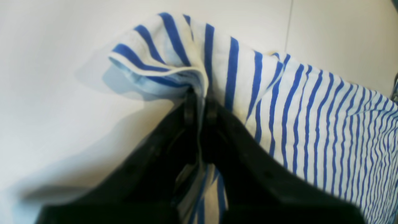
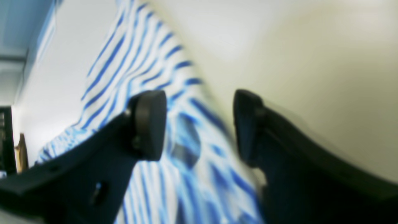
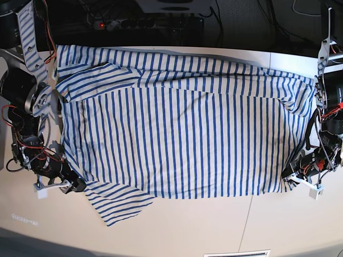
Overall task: Fold the T-shirt properly
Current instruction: 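Release with the right gripper and regrasp the shirt's hem corner, then fold the hem over toward the collar with both grippers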
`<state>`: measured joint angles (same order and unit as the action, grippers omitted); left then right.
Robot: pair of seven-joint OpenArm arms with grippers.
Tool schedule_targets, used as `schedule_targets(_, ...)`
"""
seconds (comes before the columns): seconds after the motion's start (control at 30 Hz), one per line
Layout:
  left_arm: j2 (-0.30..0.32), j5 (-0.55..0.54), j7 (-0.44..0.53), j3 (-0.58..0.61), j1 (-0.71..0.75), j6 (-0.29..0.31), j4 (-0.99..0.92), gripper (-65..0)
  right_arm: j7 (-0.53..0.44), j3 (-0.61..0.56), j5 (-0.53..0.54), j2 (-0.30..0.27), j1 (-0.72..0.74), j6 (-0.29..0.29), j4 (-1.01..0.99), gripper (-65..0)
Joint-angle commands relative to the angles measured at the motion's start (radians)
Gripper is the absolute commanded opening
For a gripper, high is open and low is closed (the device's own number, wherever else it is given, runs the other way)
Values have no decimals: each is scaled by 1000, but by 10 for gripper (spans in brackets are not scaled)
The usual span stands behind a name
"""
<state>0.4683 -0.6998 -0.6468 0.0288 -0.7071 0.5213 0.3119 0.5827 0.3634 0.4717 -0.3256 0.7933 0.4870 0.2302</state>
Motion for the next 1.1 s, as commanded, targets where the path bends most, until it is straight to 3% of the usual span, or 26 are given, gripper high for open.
schedule_targets(0.0,11,8,-11,1,-24,11,5,-650,44,-3,-47,17,10,60,0,-296)
schedule_targets(0.13,11,8,-11,1,-24,11,5,-650,46,-3,-69,53,10,60,0,-296)
schedule_targets(0.3,11,8,-10,1,-24,11,5,-650,47,-3,-109,55,10,61,2,-317)
schedule_targets(0.37,11,8,-8,1,-24,11,5,-650,46,-3,-133,54,10,61,2,-415)
schedule_targets(0.47,11,8,0,1,-27,11,6,-650,47,-4,-136,54,10,63,2,-650)
schedule_targets(0.63,20,6,18,1,-45,27,10,-650,55,-37,-161,42,10,92,45,-650)
schedule_targets(0.73,29,-7,18,1,-74,68,10,-650,66,-104,-142,26,10,109,101,-650)
schedule_targets(0.87,63,-69,-13,1,-114,177,11,-650,146,-240,-21,-6,9,113,189,-650)
schedule_targets(1.07,140,-212,-150,1,-121,177,36,-650,235,-380,194,-94,-10,116,328,-650)
